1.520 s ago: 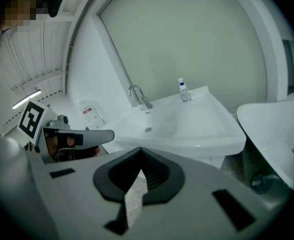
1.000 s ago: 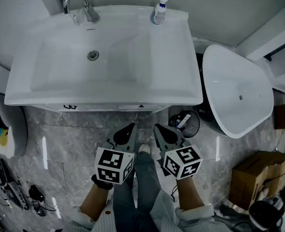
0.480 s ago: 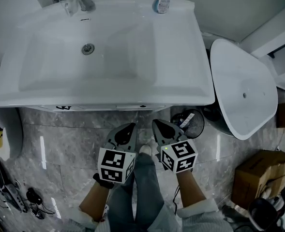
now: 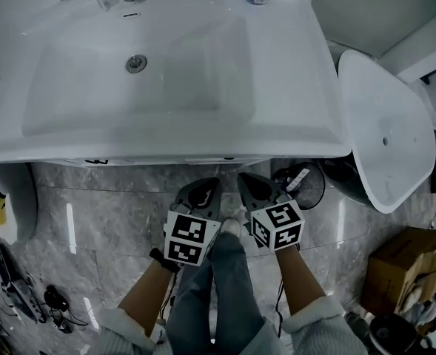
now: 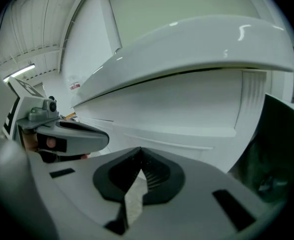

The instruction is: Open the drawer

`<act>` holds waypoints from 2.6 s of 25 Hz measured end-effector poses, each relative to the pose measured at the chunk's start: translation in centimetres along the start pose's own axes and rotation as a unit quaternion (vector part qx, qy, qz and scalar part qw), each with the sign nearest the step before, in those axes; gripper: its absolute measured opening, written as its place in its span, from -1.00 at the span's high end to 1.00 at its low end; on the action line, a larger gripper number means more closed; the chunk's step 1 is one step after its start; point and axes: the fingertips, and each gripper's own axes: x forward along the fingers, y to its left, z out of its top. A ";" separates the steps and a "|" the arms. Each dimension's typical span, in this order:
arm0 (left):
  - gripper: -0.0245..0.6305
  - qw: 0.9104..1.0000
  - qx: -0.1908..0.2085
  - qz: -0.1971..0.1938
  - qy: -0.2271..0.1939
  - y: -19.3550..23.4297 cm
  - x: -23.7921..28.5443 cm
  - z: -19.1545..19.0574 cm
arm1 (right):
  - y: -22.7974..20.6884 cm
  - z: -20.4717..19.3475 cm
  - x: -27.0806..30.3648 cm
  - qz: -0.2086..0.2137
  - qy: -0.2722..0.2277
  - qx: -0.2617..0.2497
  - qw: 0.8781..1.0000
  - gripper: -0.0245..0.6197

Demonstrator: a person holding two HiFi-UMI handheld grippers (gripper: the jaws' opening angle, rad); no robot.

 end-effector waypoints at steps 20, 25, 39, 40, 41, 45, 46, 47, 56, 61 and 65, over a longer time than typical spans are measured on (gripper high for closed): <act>0.80 0.997 0.036 0.022 0.060 2.8 7.6 -6.5 | -3.5 -5.4 5.5 -0.011 0.069 -0.062 0.996 0.87; 0.66 0.996 0.049 0.022 0.066 3.2 9.0 -7.1 | -3.9 -5.5 6.7 -0.006 0.075 -0.073 0.994 0.84; 0.58 0.991 0.123 0.010 0.059 3.6 11.7 -5.9 | -4.0 -6.1 9.1 0.013 0.077 -0.127 0.989 0.70; 0.58 0.990 0.126 0.007 0.058 3.4 11.9 -5.6 | -4.1 -6.2 9.1 0.010 0.078 -0.134 0.988 0.70; 0.59 0.989 0.134 0.002 0.060 3.2 12.1 -5.5 | -4.3 -6.2 9.1 0.005 0.079 -0.139 0.987 0.70; 0.62 0.981 0.180 -0.012 0.073 2.6 12.4 -5.5 | -4.8 -5.7 9.2 -0.017 0.073 -0.171 0.982 0.71; 0.64 0.980 0.184 -0.015 0.074 2.6 12.4 -5.5 | -4.8 -5.6 9.2 -0.017 0.075 -0.191 0.979 0.72; 0.65 0.979 0.188 -0.019 0.076 2.5 12.4 -5.5 | -4.7 -5.5 9.1 -0.016 0.079 -0.215 0.973 0.73; 0.75 0.969 0.224 -0.036 0.094 2.0 12.7 -5.7 | -3.7 -5.6 9.5 0.009 0.111 -0.390 0.914 0.81; 0.77 0.972 0.214 -0.031 0.092 1.9 12.7 -5.7 | -3.7 -5.7 9.5 0.018 0.117 -0.403 0.908 0.82; 0.77 0.976 0.192 -0.046 0.097 2.1 12.5 -5.8 | -3.5 -5.6 9.4 0.025 0.118 -0.384 0.915 0.82</act>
